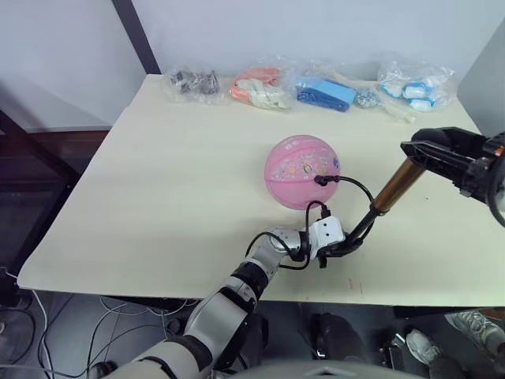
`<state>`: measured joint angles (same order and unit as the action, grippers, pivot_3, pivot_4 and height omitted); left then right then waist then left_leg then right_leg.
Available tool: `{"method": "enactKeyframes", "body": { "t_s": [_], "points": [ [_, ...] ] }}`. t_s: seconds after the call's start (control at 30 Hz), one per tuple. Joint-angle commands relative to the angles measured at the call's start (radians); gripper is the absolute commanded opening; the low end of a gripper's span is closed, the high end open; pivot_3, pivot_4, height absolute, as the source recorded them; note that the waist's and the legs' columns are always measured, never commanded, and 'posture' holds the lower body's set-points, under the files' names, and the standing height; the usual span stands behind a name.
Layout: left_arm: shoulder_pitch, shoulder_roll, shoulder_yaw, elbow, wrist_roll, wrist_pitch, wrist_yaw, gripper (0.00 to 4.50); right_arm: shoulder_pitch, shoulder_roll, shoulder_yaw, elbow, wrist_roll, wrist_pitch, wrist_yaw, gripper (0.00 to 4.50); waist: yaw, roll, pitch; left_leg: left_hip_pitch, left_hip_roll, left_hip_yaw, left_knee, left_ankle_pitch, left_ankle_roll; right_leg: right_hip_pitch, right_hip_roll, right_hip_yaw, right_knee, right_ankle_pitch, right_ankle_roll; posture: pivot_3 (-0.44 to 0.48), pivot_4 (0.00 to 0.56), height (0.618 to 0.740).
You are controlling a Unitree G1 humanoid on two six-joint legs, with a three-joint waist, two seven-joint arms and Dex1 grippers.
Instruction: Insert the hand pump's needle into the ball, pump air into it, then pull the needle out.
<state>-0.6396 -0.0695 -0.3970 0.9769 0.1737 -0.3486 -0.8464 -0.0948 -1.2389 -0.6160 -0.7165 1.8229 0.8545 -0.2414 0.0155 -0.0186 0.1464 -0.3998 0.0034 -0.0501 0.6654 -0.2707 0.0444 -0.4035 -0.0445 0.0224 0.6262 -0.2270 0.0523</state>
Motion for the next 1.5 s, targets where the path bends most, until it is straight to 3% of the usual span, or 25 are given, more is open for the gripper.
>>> {"method": "enactKeyframes", "body": {
  "t_s": [0.03, 0.17, 0.43, 0.6, 0.73, 0.83, 1.0, 1.17, 1.5],
  "points": [
    [0.033, 0.028, -0.02, 0.064, 0.037, 0.036, -0.004, 1.09, 0.082, 0.102, 0.117, -0.012, -0.237, -0.027, -0.008, 2.08, 0.0, -0.003, -0.002, 0.001, 0.0, 0.0, 0.0, 0.0, 0.0, 0.001, 0.0, 0.0, 0.0, 0.0, 0.0, 0.0, 0.15, 0.74],
    [0.034, 0.031, -0.02, 0.061, 0.035, 0.036, -0.002, 1.09, 0.161, 0.281, 0.361, 0.008, -0.475, -0.069, 0.03, 2.08, -0.003, -0.015, -0.014, 0.009, 0.001, -0.002, 0.001, 0.0, 0.0, 0.009, 0.002, -0.001, 0.0, -0.002, -0.003, 0.0, 0.15, 0.74],
    [0.038, 0.038, -0.014, 0.057, 0.03, 0.041, 0.01, 1.09, 0.22, 0.503, 0.7, 0.156, -0.868, -0.107, 0.113, 2.08, -0.006, -0.016, -0.023, 0.021, 0.007, -0.006, -0.002, 0.0, 0.0, 0.018, 0.0, -0.005, 0.0, -0.006, -0.005, 0.0, 0.15, 0.74],
    [0.039, 0.037, -0.014, 0.054, 0.031, 0.042, 0.014, 1.09, 0.298, 0.591, 0.792, 0.268, -1.056, -0.15, 0.194, 2.08, -0.006, -0.017, -0.039, 0.024, 0.006, -0.009, -0.007, 0.0, 0.0, 0.02, 0.002, -0.007, 0.0, -0.006, -0.011, 0.0, 0.15, 0.74],
    [0.037, 0.04, -0.011, 0.058, 0.032, 0.042, 0.013, 1.09, 0.297, 0.596, 0.671, 0.167, -1.038, -0.144, 0.23, 2.08, -0.007, -0.023, -0.04, 0.038, 0.008, -0.01, -0.013, -0.001, 0.0, 0.029, 0.003, -0.007, 0.0, -0.011, -0.012, 0.0, 0.15, 0.74],
    [0.037, 0.04, -0.011, 0.06, 0.034, 0.041, 0.012, 1.09, 0.264, 0.569, 0.561, 0.082, -0.981, -0.129, 0.248, 2.08, -0.005, -0.018, -0.036, 0.037, 0.009, -0.012, -0.014, -0.001, -0.001, 0.029, 0.002, -0.007, 0.0, -0.011, -0.012, 0.0, 0.15, 0.74],
    [0.033, 0.038, -0.011, 0.068, 0.037, 0.034, 0.008, 1.09, 0.164, 0.503, 0.346, -0.037, -0.775, -0.095, 0.22, 2.08, -0.001, 0.0, -0.02, 0.029, 0.004, -0.011, -0.014, 0.0, -0.001, 0.024, 0.004, -0.01, 0.0, -0.011, -0.011, 0.0, 0.15, 0.74],
    [0.031, 0.037, -0.01, 0.072, 0.038, 0.031, 0.003, 1.09, 0.044, 0.33, 0.143, -0.068, -0.511, -0.049, 0.154, 2.08, -0.001, 0.008, -0.011, 0.013, -0.002, -0.009, -0.012, 0.001, -0.001, 0.009, 0.001, -0.007, 0.0, -0.005, -0.006, 0.0, 0.15, 0.74],
    [0.028, 0.037, -0.013, 0.078, 0.036, 0.026, 0.001, 1.09, -0.173, 0.031, -0.054, 0.042, -0.158, -0.065, 0.065, 2.08, -0.001, 0.006, 0.004, 0.003, -0.003, -0.008, -0.006, 0.001, -0.001, 0.003, -0.002, -0.007, -0.001, -0.004, -0.002, 0.0, 0.15, 0.74]
  ]
}}
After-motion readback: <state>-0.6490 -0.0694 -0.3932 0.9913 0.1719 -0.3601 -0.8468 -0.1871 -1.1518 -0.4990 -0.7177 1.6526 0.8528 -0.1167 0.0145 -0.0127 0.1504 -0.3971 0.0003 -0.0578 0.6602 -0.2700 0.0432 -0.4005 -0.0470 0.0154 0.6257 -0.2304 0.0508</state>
